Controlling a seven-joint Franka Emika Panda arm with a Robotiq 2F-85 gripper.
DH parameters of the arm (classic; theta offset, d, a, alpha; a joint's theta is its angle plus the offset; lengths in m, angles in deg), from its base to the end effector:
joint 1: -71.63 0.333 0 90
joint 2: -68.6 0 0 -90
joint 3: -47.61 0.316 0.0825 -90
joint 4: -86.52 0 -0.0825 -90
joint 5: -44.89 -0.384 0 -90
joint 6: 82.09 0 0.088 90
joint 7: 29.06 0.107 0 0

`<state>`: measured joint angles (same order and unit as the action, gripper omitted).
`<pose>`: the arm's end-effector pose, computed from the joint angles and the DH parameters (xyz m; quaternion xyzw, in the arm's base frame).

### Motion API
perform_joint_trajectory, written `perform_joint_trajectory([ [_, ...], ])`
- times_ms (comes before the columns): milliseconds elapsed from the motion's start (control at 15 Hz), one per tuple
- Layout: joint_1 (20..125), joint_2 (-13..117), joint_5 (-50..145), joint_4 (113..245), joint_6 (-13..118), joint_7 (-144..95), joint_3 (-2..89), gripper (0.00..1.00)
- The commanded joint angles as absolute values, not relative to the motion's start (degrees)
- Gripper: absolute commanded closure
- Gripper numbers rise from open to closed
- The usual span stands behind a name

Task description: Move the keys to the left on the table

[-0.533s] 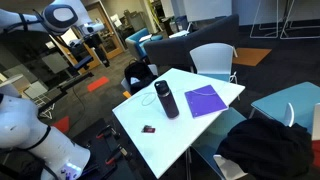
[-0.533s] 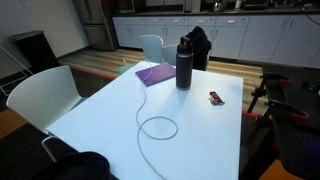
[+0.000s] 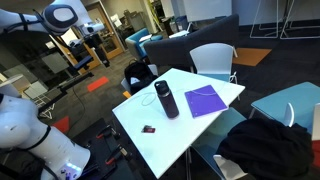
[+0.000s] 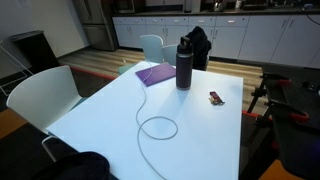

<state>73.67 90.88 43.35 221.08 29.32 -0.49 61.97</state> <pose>0.4117 0.1288 0.4736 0.9920 -0.1205 0.0010 0.0369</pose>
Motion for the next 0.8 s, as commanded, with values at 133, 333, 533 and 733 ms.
perform_joint_trajectory([
  [133, 72.50, 94.19, 42.23, 229.60, 42.01, 0.59, 58.09, 0.00],
  [333, 70.29, 94.55, 41.66, 236.98, 50.76, 0.00, 54.43, 0.00],
  [533, 66.66, 92.19, 42.36, 243.95, 58.66, 0.13, 51.38, 0.00],
  [733, 62.04, 86.94, 43.95, 250.49, 69.46, 1.80, 50.08, 0.00],
])
